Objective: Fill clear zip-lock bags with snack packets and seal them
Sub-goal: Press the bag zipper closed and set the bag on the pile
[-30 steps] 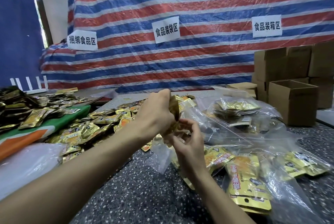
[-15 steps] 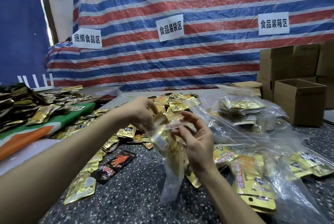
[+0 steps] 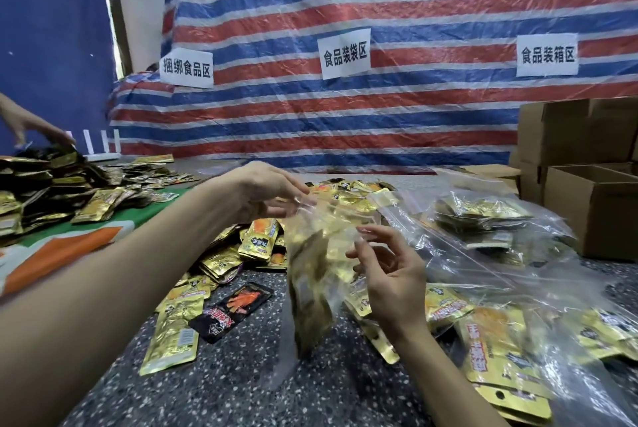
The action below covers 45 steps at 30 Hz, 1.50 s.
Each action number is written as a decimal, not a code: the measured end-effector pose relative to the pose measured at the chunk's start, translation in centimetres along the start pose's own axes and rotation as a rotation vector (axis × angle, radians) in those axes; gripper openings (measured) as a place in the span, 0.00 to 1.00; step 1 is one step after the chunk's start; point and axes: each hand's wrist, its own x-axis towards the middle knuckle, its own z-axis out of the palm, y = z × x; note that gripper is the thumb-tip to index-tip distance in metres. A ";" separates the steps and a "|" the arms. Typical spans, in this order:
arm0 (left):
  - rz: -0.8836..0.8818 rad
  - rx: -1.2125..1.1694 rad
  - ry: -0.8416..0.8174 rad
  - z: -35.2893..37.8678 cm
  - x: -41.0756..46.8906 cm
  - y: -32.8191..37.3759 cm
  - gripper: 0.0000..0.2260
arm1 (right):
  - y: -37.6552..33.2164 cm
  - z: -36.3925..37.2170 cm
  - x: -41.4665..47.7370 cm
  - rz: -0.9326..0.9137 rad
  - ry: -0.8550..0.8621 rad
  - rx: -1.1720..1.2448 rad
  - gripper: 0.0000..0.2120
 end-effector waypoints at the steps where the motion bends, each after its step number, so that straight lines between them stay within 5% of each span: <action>1: 0.077 -0.014 0.068 -0.1 0.2 -0.1 0.07 | 0.1 0.0 0.0 -0.001 0.013 0.001 0.10; 4: 0.311 -0.073 0.126 -0.2 0.3 -0.4 0.09 | 0.2 0.1 0.0 -0.024 0.025 -0.013 0.09; 8: 0.283 -0.122 0.117 -0.6 1.9 -2.5 0.17 | 0.2 -0.1 0.0 -0.031 0.005 -0.023 0.09; 13: 0.116 0.458 0.527 -2.8 7.1 -10.3 0.13 | 0.1 -0.1 -0.1 -0.042 -0.003 -0.020 0.11; 20: -0.147 0.926 0.647 -3.8 10.1 -16.1 0.28 | 0.4 -0.2 0.0 -0.076 -0.028 -0.002 0.12; 25: -0.146 0.909 0.686 -3.4 11.3 -16.1 0.22 | 0.6 -0.1 -0.1 -0.101 -0.033 -0.003 0.12; 29: -0.156 0.644 0.728 -3.4 11.4 -15.6 0.15 | 0.6 -0.1 -0.1 -0.123 -0.057 0.009 0.13; 35: 0.193 0.285 0.769 -4.4 9.7 -13.1 0.13 | 0.4 0.0 0.1 -0.204 -0.055 -0.060 0.14; 45: 0.830 0.014 0.646 -4.9 -1.0 -0.2 0.18 | 0.6 -0.2 0.3 -0.396 -0.088 -0.311 0.07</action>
